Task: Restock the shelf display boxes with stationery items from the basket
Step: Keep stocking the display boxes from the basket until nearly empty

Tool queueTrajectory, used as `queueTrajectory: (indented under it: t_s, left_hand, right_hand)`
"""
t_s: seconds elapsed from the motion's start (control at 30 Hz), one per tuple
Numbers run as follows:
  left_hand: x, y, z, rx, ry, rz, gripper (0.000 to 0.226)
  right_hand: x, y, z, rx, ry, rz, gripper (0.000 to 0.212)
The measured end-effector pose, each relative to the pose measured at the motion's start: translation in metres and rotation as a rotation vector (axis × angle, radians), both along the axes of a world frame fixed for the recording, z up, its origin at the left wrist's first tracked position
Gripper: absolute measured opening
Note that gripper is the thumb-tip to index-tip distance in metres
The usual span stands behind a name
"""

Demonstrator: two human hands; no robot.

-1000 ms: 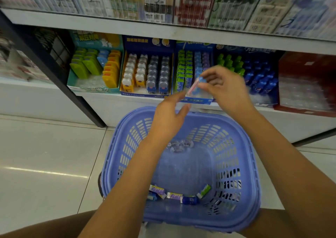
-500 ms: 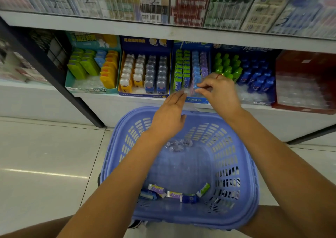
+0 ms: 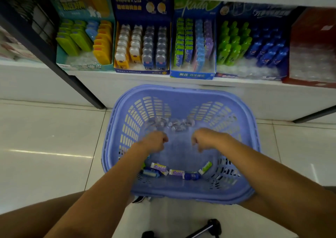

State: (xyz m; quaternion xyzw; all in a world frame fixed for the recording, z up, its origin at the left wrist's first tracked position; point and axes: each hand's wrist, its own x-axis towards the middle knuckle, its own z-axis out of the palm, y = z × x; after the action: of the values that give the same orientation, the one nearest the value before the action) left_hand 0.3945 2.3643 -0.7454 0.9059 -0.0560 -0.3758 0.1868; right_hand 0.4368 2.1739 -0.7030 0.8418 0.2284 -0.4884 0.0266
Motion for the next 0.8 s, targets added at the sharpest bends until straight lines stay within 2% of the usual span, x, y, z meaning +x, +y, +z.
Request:
queueTrajectory:
  t_s: [0.1, 0.17, 0.23, 0.37, 0.47, 0.53, 0.63, 0.7, 0.8]
  left_hand:
    - [-0.022, 0.005, -0.031, 0.1, 0.216, -0.134, 0.045]
    - [-0.027, 0.004, -0.041, 0.107, 0.267, -0.166, 0.045]
    - [-0.027, 0.002, -0.049, 0.103, 0.253, -0.214, 0.043]
    - [-0.03, -0.003, -0.063, 0.179, 0.221, -0.34, 0.04]
    - [-0.032, -0.004, -0.071, 0.219, 0.194, -0.361, 0.049]
    - [-0.03, -0.005, -0.075, 0.226, 0.197, -0.369, 0.048]
    - [-0.029, -0.006, -0.078, 0.227, 0.208, -0.344, 0.04]
    - [-0.028, -0.006, -0.074, 0.217, 0.216, -0.281, 0.036]
    - [-0.018, -0.007, -0.062, 0.094, 0.185, -0.047, 0.025]
  right_hand:
    - [-0.021, -0.013, -0.052, -0.171, 0.116, 0.079, 0.029]
    - [-0.032, -0.022, -0.075, -0.179, 0.08, 0.028, 0.022]
    - [-0.039, -0.029, -0.092, -0.16, 0.057, -0.056, 0.014]
    - [-0.041, -0.034, -0.111, -0.209, 0.148, -0.038, 0.026]
    - [-0.033, -0.037, -0.113, -0.234, 0.211, 0.038, 0.033]
    - [-0.022, -0.036, -0.108, -0.214, 0.226, 0.003, 0.037]
    - [0.001, -0.031, -0.09, -0.021, 0.277, -0.264, 0.02]
    - [0.014, -0.032, -0.074, 0.199, 0.344, -0.612, 0.009]
    - [0.022, -0.04, -0.041, 0.551, 0.392, -1.033, 0.019]
